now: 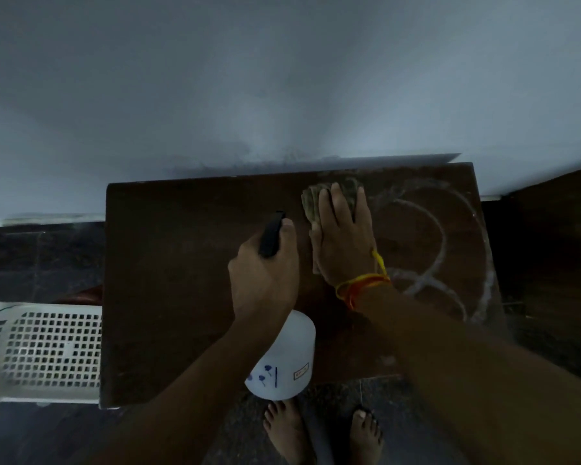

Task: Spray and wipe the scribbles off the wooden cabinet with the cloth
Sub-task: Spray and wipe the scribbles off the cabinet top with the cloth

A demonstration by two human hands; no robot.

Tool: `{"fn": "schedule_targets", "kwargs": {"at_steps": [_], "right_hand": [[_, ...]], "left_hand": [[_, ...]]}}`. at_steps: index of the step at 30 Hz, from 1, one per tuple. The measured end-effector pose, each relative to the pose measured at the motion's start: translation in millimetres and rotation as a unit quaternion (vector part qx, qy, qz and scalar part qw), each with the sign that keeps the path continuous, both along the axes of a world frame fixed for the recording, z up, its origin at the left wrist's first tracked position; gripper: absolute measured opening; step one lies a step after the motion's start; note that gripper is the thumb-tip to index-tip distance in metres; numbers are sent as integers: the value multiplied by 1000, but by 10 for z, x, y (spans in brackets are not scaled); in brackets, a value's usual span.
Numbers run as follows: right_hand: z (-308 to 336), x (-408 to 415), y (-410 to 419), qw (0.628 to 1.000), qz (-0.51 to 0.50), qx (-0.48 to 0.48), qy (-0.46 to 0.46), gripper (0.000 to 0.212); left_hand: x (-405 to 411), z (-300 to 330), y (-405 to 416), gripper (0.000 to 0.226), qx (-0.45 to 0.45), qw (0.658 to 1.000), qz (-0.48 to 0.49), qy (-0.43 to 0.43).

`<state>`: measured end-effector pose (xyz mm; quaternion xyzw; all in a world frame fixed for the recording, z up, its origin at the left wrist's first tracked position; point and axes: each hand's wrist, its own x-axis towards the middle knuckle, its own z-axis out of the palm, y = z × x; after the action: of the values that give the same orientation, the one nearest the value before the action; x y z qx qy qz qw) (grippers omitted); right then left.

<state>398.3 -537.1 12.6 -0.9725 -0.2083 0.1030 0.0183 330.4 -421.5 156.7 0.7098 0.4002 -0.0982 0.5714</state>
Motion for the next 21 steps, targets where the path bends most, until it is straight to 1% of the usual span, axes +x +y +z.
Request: {"fn": "schedule_targets", "kwargs": {"at_steps": [3, 6, 8, 12, 14, 16, 19, 21], "right_hand": [[-18, 320, 113, 1000, -19, 3, -20, 62], [-72, 393, 114, 1000, -11, -8, -23, 62], [-104, 222, 56, 1000, 4, -27, -14, 63], [19, -303, -83, 1000, 1, 2, -1, 60], [57, -339, -100, 1000, 0, 0, -2, 60], [32, -207, -53, 1000, -12, 9, -11, 60], [-33, 112, 65, 999, -5, -21, -24, 61], [-41, 346, 131, 999, -23, -10, -31, 61]], "left_hand": [[-28, -7, -17, 31, -3, 1000, -3, 0], [-66, -14, -23, 31, 4, 1000, -1, -9], [-70, 4, -28, 32, 8, 1000, 6, -6], [-76, 26, -8, 32, 6, 1000, 13, -5], [-68, 26, 3, 31, 9, 1000, 14, -9], [-66, 10, 14, 31, 8, 1000, 12, -13], [-79, -26, 25, 30, 2, 1000, 3, -11], [-91, -29, 23, 31, 0, 1000, 2, -13]]}}
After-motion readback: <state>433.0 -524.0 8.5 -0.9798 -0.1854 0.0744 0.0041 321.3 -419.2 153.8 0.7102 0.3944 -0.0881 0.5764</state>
